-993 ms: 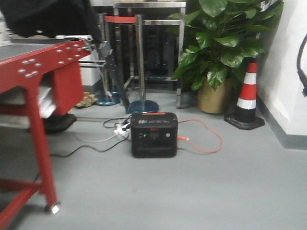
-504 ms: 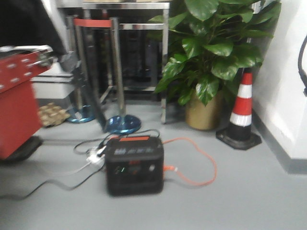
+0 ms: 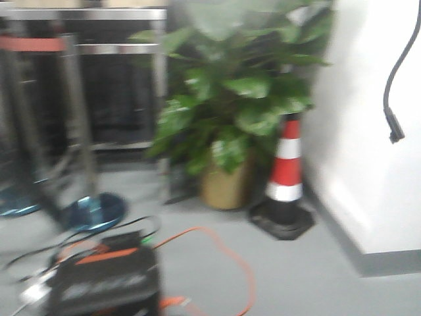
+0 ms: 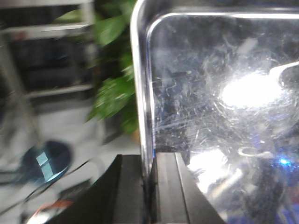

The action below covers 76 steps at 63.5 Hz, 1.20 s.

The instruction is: Stack silver trays without gaps

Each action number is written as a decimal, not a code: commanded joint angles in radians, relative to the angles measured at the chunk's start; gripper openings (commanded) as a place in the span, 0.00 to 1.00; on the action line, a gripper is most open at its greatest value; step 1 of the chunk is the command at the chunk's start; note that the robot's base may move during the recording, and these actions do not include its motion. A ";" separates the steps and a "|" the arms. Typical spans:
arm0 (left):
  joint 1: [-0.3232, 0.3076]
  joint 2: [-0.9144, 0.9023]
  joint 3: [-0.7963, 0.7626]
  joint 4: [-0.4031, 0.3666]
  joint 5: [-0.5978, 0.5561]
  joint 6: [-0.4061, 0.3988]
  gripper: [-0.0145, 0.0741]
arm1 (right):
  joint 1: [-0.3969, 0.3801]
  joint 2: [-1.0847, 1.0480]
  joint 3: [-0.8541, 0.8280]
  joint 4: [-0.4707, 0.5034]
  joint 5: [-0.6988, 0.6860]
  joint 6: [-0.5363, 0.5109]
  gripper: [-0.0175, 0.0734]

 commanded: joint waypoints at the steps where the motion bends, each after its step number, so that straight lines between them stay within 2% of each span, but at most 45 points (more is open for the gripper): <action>1: -0.005 -0.009 -0.009 0.003 -0.047 0.006 0.16 | -0.001 0.007 -0.011 -0.009 -0.032 -0.018 0.11; 45: -0.005 -0.009 -0.009 0.029 -0.049 0.006 0.16 | -0.001 0.179 -0.011 -0.009 -0.125 -0.018 0.11; 64: -0.001 -0.002 -0.009 0.029 -0.056 0.006 0.16 | -0.003 0.250 -0.011 -0.009 -0.232 -0.018 0.11; 76: 0.000 0.022 -0.009 0.031 -0.056 0.006 0.16 | -0.003 0.270 -0.011 -0.009 -0.241 -0.018 0.11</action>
